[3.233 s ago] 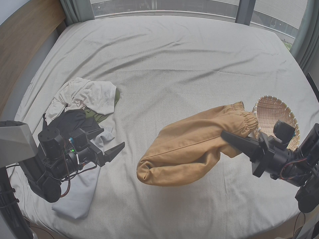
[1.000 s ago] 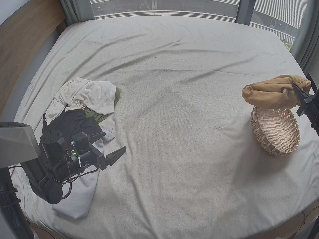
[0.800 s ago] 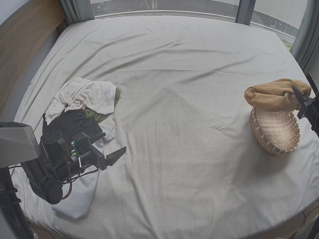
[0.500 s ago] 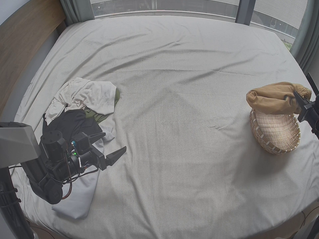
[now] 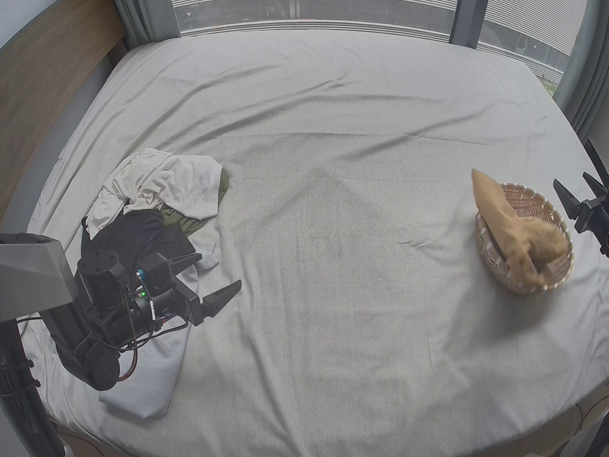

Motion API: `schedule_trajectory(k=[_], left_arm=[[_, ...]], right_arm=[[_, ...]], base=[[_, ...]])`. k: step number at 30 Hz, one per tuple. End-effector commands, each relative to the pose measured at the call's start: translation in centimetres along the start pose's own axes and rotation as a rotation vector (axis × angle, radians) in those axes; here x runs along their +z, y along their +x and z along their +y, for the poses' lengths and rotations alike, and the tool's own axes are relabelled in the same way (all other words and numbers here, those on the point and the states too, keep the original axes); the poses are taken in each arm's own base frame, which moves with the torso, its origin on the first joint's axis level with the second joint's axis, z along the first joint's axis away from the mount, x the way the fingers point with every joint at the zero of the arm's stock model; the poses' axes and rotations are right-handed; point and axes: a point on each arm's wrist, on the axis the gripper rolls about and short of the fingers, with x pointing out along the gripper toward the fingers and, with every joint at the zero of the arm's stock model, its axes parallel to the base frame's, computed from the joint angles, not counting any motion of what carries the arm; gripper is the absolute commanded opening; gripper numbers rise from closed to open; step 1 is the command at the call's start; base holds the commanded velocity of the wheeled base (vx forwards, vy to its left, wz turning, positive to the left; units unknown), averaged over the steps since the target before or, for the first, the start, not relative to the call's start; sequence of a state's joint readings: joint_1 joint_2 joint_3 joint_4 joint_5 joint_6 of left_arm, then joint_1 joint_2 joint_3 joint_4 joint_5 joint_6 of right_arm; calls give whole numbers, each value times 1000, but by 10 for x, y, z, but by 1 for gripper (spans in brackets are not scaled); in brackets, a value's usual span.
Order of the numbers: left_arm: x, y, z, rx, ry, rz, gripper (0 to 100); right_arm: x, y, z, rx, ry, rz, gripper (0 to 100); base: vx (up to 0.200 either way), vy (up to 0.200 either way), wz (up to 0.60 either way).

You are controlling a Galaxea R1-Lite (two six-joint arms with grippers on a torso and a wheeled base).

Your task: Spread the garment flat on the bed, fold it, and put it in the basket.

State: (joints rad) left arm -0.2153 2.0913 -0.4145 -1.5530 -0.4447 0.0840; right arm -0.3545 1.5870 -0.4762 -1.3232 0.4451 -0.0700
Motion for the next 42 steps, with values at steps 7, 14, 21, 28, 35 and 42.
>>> schedule_trajectory(k=[7,14,21,28,35,42], left_arm=[[-1,0,0,-1,-2,2,100],[0,0,0,-1,-1,0,100],[10,-3,-1,-2,-5,-34,100],[50,-38,-12,7,-55,-141,100],[86,-96,-35,19,-83,-275,100],[73,-157,-39,166,-90,-266,100]], right_arm=[[-1,-2,27,137,33,3,100],[-12,-5,69,307,96,44,100],[-13,-14,105,457,131,28,100],[-11,-23,118,513,140,24,100],[0,-52,126,559,163,1,100],[-2,-104,121,553,190,9,100]], base=[[0,0,0],[0,0,0],[0,0,0],[0,0,0],[0,0,0],[0,0,0]])
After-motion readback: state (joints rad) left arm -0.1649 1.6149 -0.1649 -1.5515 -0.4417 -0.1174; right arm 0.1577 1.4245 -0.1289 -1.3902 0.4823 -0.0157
